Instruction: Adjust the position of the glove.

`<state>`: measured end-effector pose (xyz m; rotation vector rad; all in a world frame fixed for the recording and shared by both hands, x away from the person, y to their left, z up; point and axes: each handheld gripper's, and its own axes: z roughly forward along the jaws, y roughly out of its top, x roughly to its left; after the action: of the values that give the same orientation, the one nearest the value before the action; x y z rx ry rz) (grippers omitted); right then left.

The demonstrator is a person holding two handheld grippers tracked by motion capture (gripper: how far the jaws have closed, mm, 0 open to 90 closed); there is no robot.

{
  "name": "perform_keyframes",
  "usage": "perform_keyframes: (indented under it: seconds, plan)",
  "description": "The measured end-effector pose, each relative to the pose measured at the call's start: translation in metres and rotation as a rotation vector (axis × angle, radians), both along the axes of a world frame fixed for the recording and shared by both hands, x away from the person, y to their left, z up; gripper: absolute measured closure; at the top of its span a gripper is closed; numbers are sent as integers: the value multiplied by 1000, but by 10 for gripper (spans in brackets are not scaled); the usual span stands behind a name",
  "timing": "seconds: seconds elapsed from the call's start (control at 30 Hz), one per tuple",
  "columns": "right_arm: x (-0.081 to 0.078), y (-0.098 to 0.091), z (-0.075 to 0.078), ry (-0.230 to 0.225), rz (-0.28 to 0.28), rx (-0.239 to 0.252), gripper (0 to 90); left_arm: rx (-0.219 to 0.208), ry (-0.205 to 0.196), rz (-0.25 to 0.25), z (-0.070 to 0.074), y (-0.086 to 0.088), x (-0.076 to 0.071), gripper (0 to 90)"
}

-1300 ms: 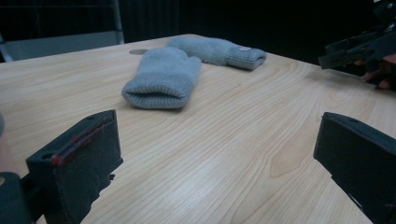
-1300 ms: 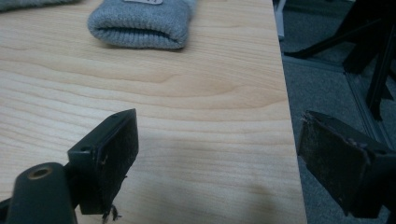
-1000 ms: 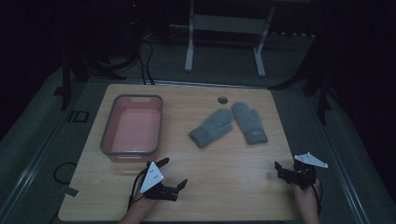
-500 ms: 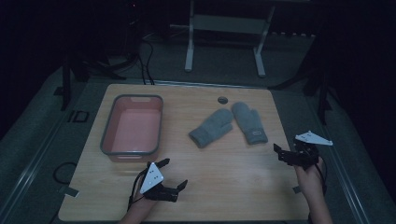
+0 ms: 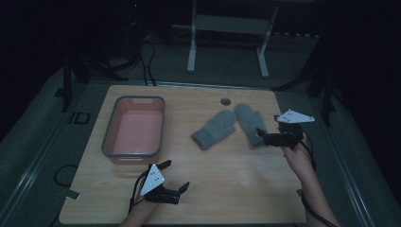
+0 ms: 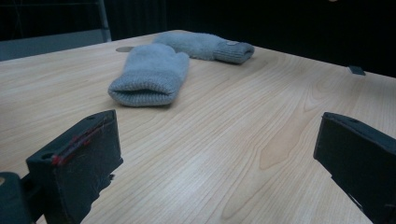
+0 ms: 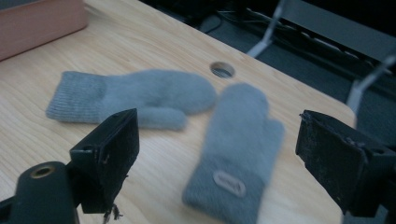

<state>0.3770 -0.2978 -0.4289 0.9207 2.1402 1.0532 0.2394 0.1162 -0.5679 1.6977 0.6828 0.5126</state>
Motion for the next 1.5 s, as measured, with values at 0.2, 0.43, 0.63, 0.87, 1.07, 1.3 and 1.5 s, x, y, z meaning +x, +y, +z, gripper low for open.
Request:
perform_keyframes:
  seconds: [0.2, 0.43, 0.63, 0.87, 1.07, 1.3, 1.5]
  plan:
    - [20, 24, -2, 54, 76, 20, 144, -4, -2, 0, 1, 1, -1, 10]
    - [42, 55, -16, 119, 121, 34, 140, -2, 1, -8, 2, 1, -1, 10]
    - [67, 78, -37, 178, 145, -2, 191, 1, 3, -18, 2, 0, -2, 10]
    - [92, 102, -54, 226, 172, -65, 257, -1, 3, -21, 3, 1, -2, 10]
    - [107, 115, -71, 260, 179, -79, 293, 5, 6, -26, 3, 1, -2, 10]
    - [117, 122, -86, 274, 154, -104, 311, 8, 7, -31, 3, 0, -2, 10]
    - [122, 128, -100, 299, 149, -133, 326, 17, 6, -39, 3, -1, -3, 10]
